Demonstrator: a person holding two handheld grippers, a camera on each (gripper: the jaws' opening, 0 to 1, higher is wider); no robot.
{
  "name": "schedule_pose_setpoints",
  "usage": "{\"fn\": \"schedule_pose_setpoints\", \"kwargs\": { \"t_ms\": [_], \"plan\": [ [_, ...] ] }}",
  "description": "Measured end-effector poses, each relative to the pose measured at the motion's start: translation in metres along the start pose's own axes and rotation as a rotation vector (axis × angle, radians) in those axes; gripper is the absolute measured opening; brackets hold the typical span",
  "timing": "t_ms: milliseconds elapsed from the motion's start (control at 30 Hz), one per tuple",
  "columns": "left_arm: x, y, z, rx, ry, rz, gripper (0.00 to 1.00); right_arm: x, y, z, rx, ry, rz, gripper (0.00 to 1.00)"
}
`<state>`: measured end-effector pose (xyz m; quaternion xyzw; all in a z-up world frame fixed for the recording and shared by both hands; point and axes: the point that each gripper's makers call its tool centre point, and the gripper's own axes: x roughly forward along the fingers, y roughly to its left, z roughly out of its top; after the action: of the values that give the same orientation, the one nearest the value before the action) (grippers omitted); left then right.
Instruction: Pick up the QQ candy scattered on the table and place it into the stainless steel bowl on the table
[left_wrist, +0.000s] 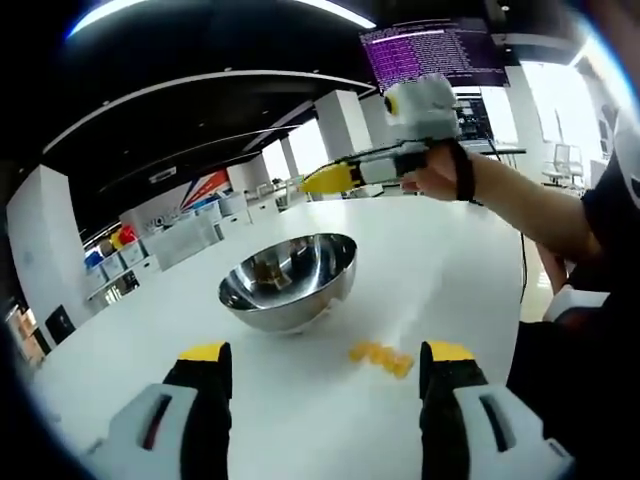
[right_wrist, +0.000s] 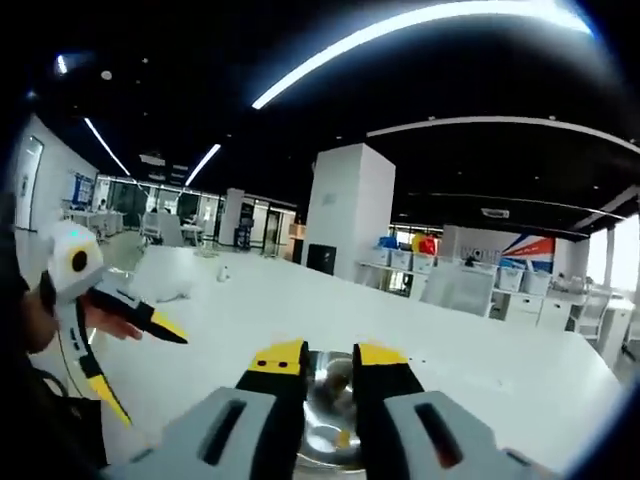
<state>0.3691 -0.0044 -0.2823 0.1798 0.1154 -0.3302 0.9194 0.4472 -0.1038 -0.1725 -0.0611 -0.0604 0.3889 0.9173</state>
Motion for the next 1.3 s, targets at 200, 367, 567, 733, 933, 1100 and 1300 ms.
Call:
{"fn": "schedule_pose_setpoints", "kwargs": {
  "t_ms": [200,367,567,733,933,1100,1300],
  "plan": [
    [0.000,0.005,0.001,-0.006,-0.003,0.013,0.77,-0.035,0.048,-0.003,-0.015,-0.007,0.089,0.16],
    [0.001,0.004,0.002,-0.005,-0.007,0.009,0.77,-0.046,0.077,-0.047,-0.013,0.076,0.151,0.16],
    [0.003,0.001,0.000,-0.011,-0.001,0.000,0.77,-0.051,0.107,-0.118,0.050,0.194,0.229,0.16],
    [0.003,-0.004,-0.001,-0.009,0.001,-0.012,0.77,-0.049,0.119,-0.154,0.018,0.269,0.255,0.16],
    [0.002,-0.004,0.000,-0.007,-0.006,-0.012,0.77,-0.046,0.120,-0.171,0.044,0.307,0.268,0.15],
    [0.003,-0.006,0.000,-0.009,-0.007,-0.018,0.77,-0.045,0.118,-0.178,0.062,0.322,0.260,0.14],
    [0.007,-0.004,-0.001,-0.016,-0.013,-0.016,0.76,-0.044,0.120,-0.180,0.060,0.325,0.260,0.14]
  ]
}}
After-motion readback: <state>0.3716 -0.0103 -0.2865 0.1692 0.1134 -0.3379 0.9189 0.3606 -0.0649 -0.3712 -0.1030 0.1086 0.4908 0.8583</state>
